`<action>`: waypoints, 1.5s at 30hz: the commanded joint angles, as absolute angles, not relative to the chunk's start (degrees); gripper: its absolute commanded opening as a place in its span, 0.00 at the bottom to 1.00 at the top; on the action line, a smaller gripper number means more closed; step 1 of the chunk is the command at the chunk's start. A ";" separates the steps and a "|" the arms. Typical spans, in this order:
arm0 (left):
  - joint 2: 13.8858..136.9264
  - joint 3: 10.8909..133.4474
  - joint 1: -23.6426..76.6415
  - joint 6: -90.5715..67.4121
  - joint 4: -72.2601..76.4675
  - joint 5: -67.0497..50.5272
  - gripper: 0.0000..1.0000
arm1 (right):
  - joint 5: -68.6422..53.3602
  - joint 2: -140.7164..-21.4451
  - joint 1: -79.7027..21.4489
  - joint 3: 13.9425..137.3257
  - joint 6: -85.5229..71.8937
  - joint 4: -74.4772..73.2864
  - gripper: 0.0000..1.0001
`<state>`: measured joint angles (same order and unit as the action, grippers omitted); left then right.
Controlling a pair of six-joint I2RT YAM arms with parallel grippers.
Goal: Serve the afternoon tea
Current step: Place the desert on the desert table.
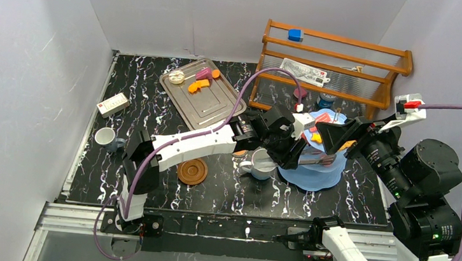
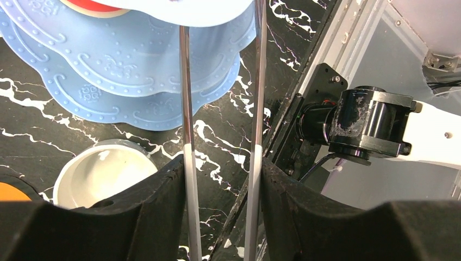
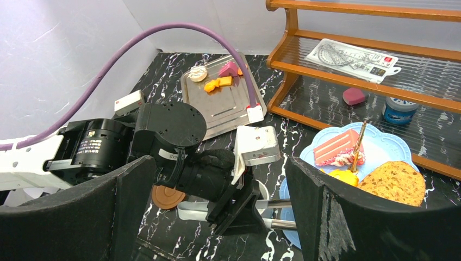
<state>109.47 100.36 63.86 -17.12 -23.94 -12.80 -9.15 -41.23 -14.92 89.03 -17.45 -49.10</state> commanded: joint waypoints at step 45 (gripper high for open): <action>90.74 88.61 57.43 -20.49 -41.11 19.54 0.43 | -10.35 -41.41 -14.86 87.26 -17.86 -44.17 0.99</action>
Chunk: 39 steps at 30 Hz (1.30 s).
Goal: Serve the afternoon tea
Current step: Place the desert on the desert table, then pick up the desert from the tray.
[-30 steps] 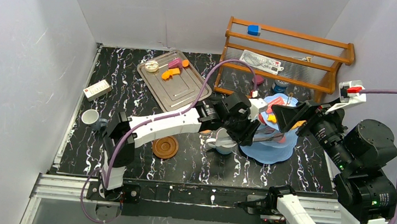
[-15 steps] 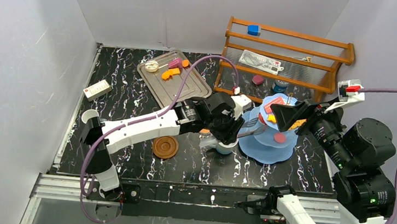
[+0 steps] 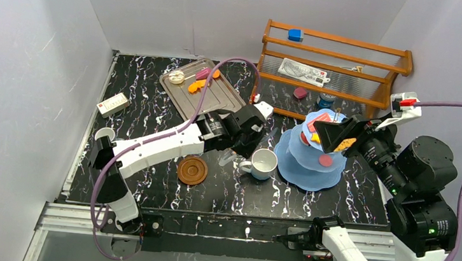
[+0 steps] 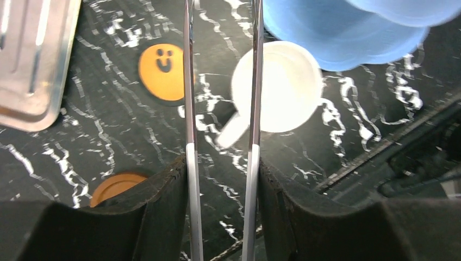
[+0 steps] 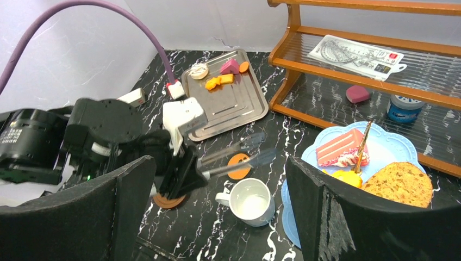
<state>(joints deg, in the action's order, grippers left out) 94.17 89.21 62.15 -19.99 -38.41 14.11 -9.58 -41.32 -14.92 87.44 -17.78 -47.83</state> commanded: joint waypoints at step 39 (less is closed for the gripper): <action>100.91 85.38 12.59 -2.02 -27.55 0.23 0.46 | -12.04 -40.77 -14.93 85.68 -18.85 -42.69 0.99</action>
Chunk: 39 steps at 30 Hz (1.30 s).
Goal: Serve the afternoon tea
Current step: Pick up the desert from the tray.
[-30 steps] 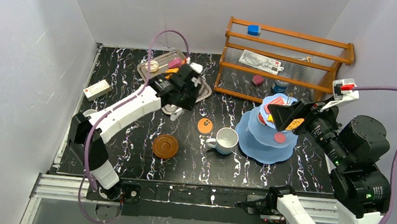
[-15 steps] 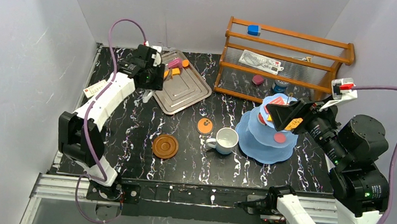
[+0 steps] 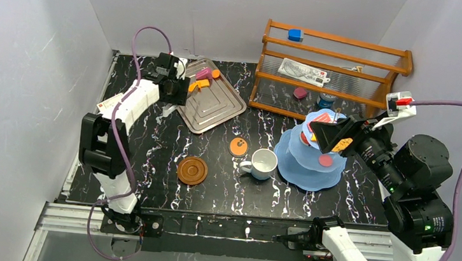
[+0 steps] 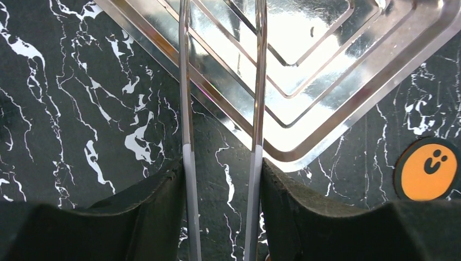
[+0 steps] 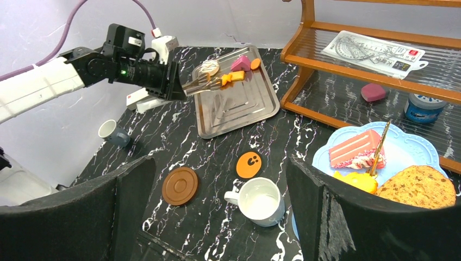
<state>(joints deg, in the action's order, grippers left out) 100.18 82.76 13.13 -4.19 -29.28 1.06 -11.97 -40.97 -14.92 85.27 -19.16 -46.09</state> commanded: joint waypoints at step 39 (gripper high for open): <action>111.42 92.72 11.95 1.69 -26.99 1.64 0.43 | -10.97 -41.35 -14.89 86.18 -18.28 -42.80 0.99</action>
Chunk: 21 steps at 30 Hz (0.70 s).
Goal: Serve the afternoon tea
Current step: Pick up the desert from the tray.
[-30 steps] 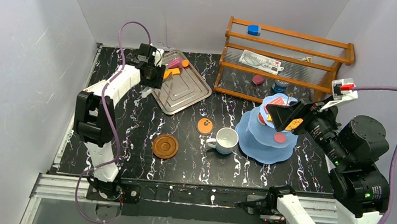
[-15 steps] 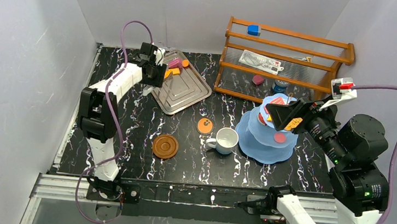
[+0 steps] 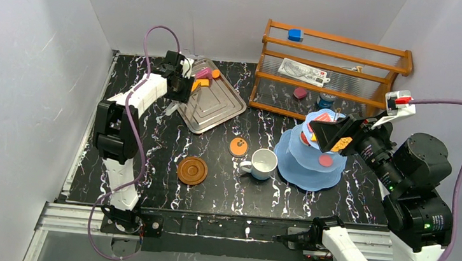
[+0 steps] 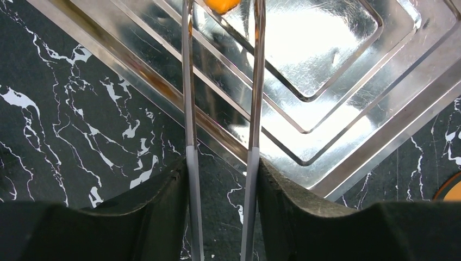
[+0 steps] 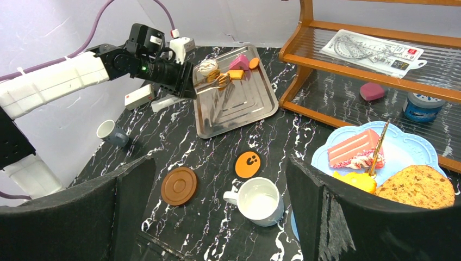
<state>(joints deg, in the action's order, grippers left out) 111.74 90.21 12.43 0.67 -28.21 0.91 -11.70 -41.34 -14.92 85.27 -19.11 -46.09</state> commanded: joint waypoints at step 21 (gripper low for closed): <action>104.94 90.07 12.11 -2.95 -29.65 1.68 0.34 | -11.37 -41.75 -14.92 86.70 -18.09 -42.36 0.99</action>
